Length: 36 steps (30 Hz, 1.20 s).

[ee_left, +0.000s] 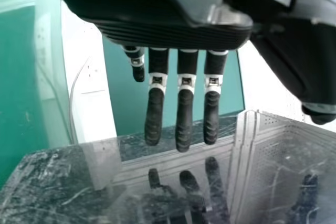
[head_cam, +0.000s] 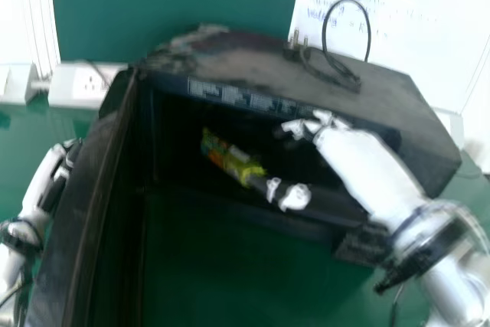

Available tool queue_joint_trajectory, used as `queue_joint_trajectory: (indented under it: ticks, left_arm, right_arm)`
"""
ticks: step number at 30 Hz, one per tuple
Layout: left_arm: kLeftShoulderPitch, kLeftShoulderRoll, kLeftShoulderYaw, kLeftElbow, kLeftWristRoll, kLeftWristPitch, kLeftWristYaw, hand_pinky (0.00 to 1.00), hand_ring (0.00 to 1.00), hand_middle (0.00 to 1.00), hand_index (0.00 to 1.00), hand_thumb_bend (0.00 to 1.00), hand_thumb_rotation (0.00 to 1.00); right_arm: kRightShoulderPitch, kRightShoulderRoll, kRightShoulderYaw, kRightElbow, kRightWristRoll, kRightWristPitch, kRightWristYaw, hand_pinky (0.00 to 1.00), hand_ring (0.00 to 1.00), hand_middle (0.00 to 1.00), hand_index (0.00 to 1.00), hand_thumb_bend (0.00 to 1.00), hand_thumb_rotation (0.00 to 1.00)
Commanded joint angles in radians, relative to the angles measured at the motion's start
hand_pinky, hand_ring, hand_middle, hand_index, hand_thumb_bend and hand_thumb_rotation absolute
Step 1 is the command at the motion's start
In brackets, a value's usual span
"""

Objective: Put biscuit inside oven

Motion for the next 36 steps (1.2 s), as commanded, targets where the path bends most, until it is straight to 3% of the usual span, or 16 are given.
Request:
queue_joint_trajectory:
  ticks: [1,3,5,6,9,12,16,18,21,25,26,27,29,36]
  left_arm:
    - [0.012,-0.004,0.001,-0.01,0.007,-0.031,0.005,0.27,0.34,0.41,0.48,0.51,0.06]
    - [0.012,-0.006,-0.002,-0.014,0.012,-0.049,0.008,0.27,0.34,0.4,0.48,0.51,0.06]
    - [0.013,-0.009,-0.004,-0.014,0.013,-0.069,0.006,0.27,0.34,0.4,0.48,0.51,0.06]
    - [0.015,-0.011,-0.006,-0.02,0.013,-0.071,0.008,0.27,0.34,0.4,0.48,0.51,0.06]
    - [0.019,-0.021,-0.009,-0.03,0.002,-0.084,0.008,0.26,0.34,0.4,0.48,0.51,0.06]
    - [0.027,-0.032,-0.014,-0.052,0.01,-0.092,0.019,0.26,0.34,0.41,0.48,0.51,0.07]
    - [0.032,-0.038,-0.03,-0.07,0.028,-0.129,0.014,0.27,0.35,0.42,0.48,0.51,0.07]
    - [0.03,-0.039,-0.042,-0.071,0.033,-0.156,0.004,0.27,0.35,0.42,0.48,0.51,0.07]
    - [0.028,-0.038,-0.062,-0.074,0.052,-0.198,-0.001,0.28,0.36,0.41,0.48,0.51,0.06]
    - [0.03,-0.03,-0.085,-0.084,0.085,-0.221,-0.001,0.28,0.35,0.39,0.48,0.51,0.06]
    - [0.03,-0.026,-0.089,-0.084,0.097,-0.227,0.0,0.28,0.35,0.39,0.48,0.51,0.06]
    - [0.032,-0.024,-0.092,-0.086,0.109,-0.228,0.002,0.28,0.34,0.39,0.48,0.51,0.06]
    - [0.032,-0.022,-0.096,-0.087,0.126,-0.235,0.004,0.28,0.34,0.38,0.48,0.51,0.06]
    - [0.026,-0.008,-0.111,-0.053,0.135,-0.257,-0.018,0.26,0.33,0.39,0.48,0.51,0.06]
  right_arm:
    - [-0.008,-0.005,-0.082,-0.053,0.074,0.077,-0.001,0.39,0.5,0.6,0.73,0.78,0.49]
    - [-0.003,0.014,-0.14,-0.074,0.123,0.102,-0.042,0.29,0.4,0.52,0.67,0.69,0.26]
    - [0.014,0.037,-0.212,-0.067,0.198,0.062,-0.085,0.24,0.34,0.49,0.64,0.61,0.1]
    - [0.022,0.047,-0.239,-0.061,0.222,0.033,-0.115,0.26,0.36,0.48,0.63,0.58,0.04]
    - [0.033,0.055,-0.287,-0.056,0.243,0.039,-0.197,0.21,0.31,0.48,0.63,0.56,0.01]
    - [0.064,0.051,-0.34,-0.029,0.241,-0.043,-0.285,0.19,0.26,0.47,0.61,0.56,0.0]
    - [0.084,0.043,-0.432,0.052,0.332,-0.135,-0.339,0.26,0.36,0.48,0.52,0.53,0.01]
    - [0.087,0.054,-0.474,0.097,0.383,-0.168,-0.378,0.25,0.36,0.48,0.5,0.52,0.01]
    - [0.108,0.052,-0.499,0.117,0.358,-0.155,-0.453,0.25,0.31,0.42,0.49,0.51,0.14]
    - [0.143,0.027,-0.503,0.128,0.263,-0.137,-0.544,0.2,0.24,0.37,0.49,0.51,0.18]
    - [0.144,0.024,-0.504,0.133,0.251,-0.129,-0.559,0.19,0.24,0.37,0.54,0.65,0.36]
    - [0.147,0.018,-0.502,0.136,0.234,-0.115,-0.572,0.18,0.23,0.36,0.56,0.74,0.47]
    - [0.153,0.005,-0.503,0.143,0.21,-0.096,-0.592,0.18,0.23,0.36,0.58,0.85,0.59]
    - [0.171,-0.022,-0.517,0.165,0.199,-0.076,-0.62,0.2,0.26,0.39,0.55,0.91,0.64]
